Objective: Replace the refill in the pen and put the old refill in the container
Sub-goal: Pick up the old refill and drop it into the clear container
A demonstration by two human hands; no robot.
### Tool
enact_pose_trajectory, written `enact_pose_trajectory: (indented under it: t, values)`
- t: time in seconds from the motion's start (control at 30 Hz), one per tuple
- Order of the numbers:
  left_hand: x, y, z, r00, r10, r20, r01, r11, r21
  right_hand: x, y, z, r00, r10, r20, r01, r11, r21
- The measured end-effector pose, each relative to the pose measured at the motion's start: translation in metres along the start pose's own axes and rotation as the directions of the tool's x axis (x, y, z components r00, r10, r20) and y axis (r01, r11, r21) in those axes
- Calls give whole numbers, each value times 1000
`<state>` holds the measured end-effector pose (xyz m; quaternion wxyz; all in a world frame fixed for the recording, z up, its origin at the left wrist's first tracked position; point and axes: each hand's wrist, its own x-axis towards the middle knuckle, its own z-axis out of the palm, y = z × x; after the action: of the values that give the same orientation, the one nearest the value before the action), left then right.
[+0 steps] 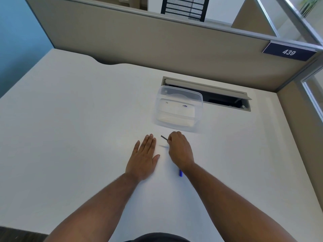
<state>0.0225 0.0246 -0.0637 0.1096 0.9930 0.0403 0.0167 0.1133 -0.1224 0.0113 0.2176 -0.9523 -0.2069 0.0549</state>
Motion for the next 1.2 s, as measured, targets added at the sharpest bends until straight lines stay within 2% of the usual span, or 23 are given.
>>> enact_pose_trajectory:
  t: [0.17, 0.33, 0.47, 0.63, 0.8, 1.2]
  values:
    - [0, 1, -2, 1000, -7, 17, 6, 1000, 21, 35, -3, -39, 969, -55, -240, 74, 995, 71]
    - [0, 2, -4, 1000, -11, 16, 11, 1000, 22, 70, 0, -68, 941, -100, -323, 107, 994, 4]
    - [0, 3, -5, 999, -12, 31, 12, 1000, 29, 91, 8, -80, 963, -97, -252, 65, 989, -130]
    - [0, 4, -7, 999, -14, 50, 12, 999, 40, 103, 12, -84, 987, -80, -142, 50, 978, -203]
    - [0, 4, -9, 998, -17, 59, 14, 999, 47, 106, 10, -80, 995, -62, -77, 43, 973, -225]
    - [0, 4, -9, 996, -15, 86, 9, 998, 60, 107, 13, -72, 1000, -21, -23, 16, 979, -203]
